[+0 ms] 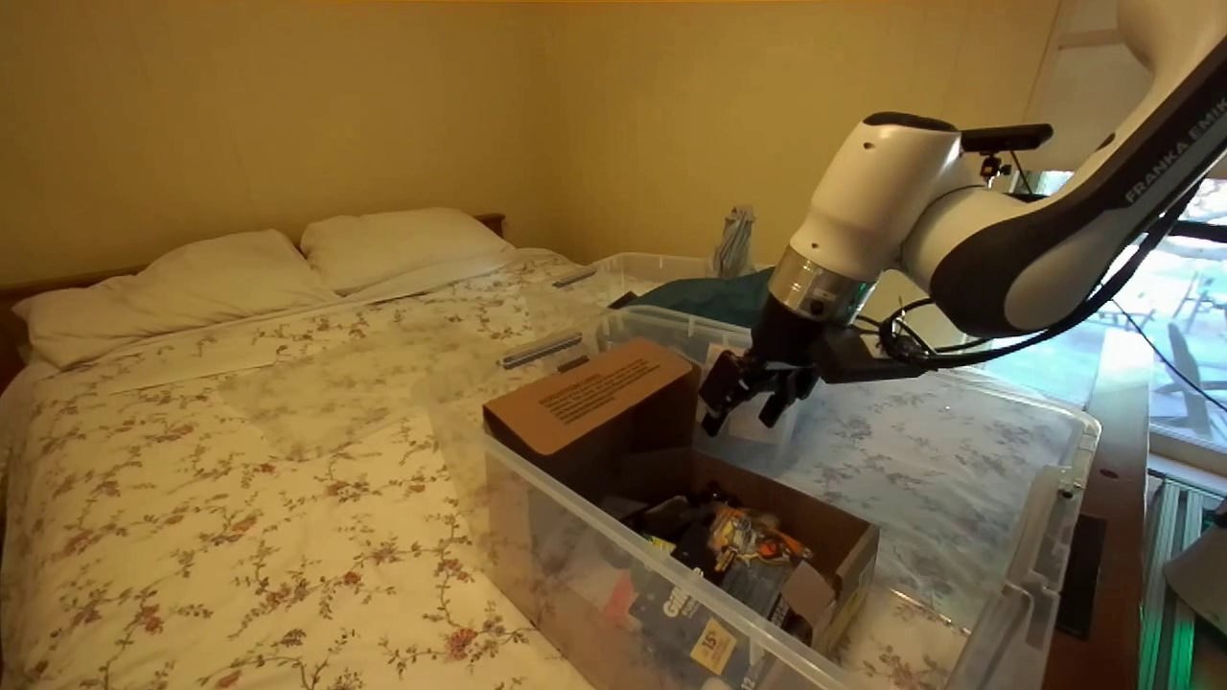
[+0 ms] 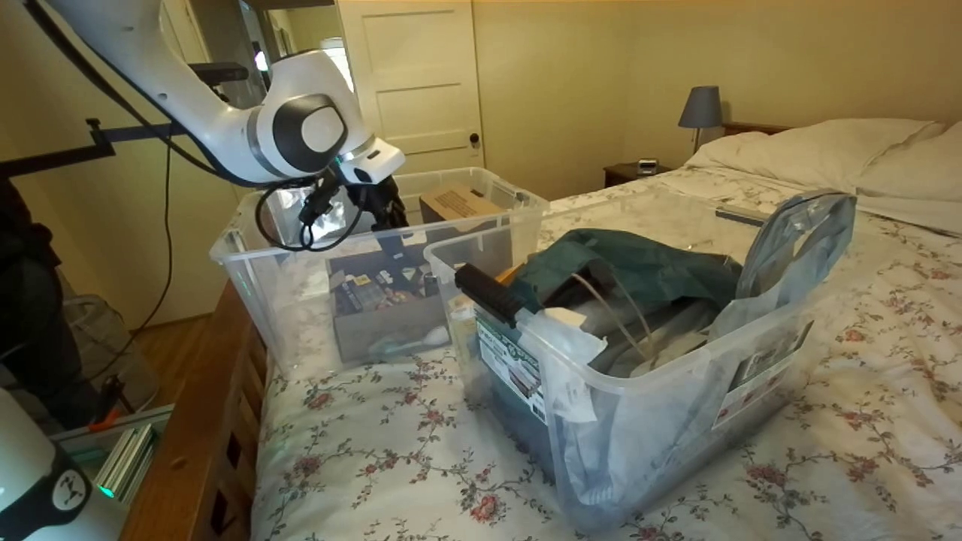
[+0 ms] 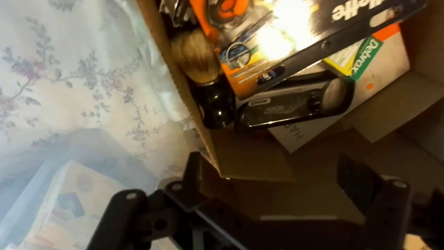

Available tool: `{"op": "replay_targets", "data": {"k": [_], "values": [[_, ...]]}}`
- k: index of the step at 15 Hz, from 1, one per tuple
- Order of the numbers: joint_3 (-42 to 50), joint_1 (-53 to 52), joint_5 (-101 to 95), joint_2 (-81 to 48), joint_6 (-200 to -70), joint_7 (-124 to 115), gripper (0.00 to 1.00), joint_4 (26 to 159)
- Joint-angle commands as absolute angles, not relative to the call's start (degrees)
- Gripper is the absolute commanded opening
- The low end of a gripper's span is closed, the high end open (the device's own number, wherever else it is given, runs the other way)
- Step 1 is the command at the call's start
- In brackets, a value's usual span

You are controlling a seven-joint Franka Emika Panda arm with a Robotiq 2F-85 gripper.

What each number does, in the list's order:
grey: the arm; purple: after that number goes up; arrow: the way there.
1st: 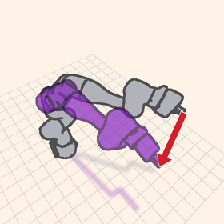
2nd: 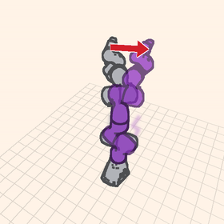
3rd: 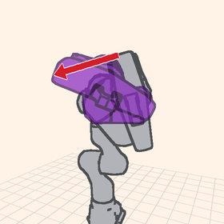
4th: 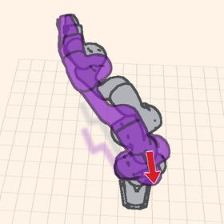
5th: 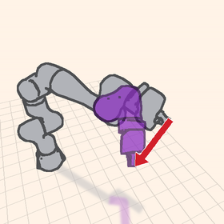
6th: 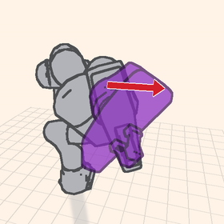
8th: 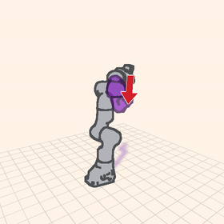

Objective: Remove the brush from the container on the right and put it in the container on the left

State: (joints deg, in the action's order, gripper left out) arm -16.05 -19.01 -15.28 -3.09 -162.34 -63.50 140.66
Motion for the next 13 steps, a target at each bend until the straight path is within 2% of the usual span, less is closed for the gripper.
{"op": "replay_targets", "data": {"k": [1,4,6,11,12,13], "values": [[-22.1,-16.6,0.6,-2.3,-162.0,-60.9,1.00,139.7],[-25.3,-14.4,14.1,1.9,-161.1,-57.9,1.00,138.4],[-21.2,-16.7,22.7,8.0,-161.6,-54.7,1.00,139.9],[-16.5,-11.3,13.1,23.3,-162.6,-53.6,1.00,144.0],[-17.5,-12.8,15.7,16.0,-162.6,-54.2,1.00,139.9],[-17.0,-12.1,15.6,18.0,-162.0,-53.8,1.00,140.3]]}}
